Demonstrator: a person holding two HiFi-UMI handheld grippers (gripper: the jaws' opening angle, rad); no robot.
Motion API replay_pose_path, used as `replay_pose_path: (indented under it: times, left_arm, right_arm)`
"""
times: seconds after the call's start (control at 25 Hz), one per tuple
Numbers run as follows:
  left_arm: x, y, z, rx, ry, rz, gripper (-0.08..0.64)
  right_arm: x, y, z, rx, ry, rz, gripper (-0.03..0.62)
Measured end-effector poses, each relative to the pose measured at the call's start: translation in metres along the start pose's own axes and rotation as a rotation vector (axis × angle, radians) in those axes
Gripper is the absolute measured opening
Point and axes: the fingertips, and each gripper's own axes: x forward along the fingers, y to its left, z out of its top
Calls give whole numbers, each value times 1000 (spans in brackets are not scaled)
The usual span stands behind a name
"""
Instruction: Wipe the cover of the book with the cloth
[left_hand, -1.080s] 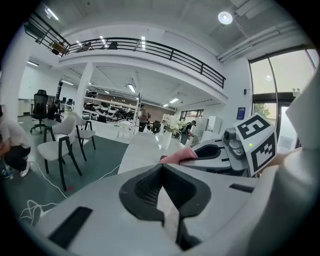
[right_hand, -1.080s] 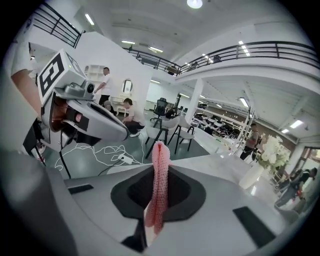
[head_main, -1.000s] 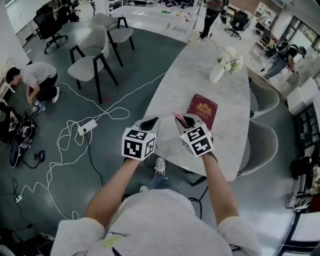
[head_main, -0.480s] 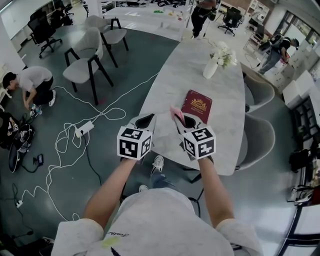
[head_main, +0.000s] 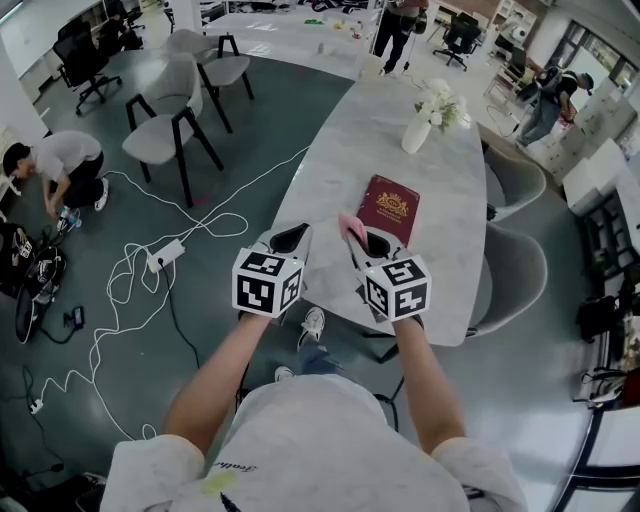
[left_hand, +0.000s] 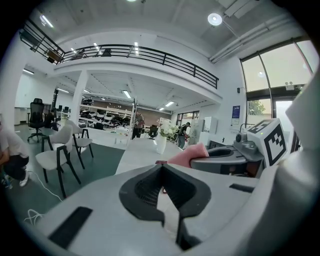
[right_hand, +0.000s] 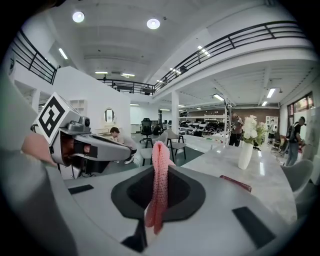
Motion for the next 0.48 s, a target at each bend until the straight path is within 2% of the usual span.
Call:
replay_pose_path:
  times: [0.48]
  left_arm:
    - [4, -3, -4, 3, 11, -9, 6]
  right_arm:
    - [-2, -2, 4, 5, -16, -6, 20]
